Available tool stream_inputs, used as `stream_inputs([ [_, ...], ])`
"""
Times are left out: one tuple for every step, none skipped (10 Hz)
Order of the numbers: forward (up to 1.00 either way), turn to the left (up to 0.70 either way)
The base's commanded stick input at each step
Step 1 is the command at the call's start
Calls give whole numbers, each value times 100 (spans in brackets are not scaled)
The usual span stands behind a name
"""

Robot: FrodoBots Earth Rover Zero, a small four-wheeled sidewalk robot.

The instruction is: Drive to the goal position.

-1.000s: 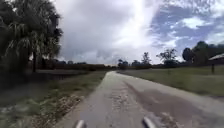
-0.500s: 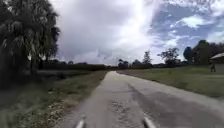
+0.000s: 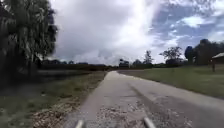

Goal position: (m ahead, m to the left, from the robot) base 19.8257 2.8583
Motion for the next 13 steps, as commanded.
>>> stream_inputs([
  [70, 0],
  [70, 0],
  [70, 0],
  [70, 0],
  [70, 0],
  [70, 0],
  [70, 0],
  [70, 0],
  [70, 0],
  [70, 0],
  [70, 0],
  [70, 0],
  [70, 0],
])
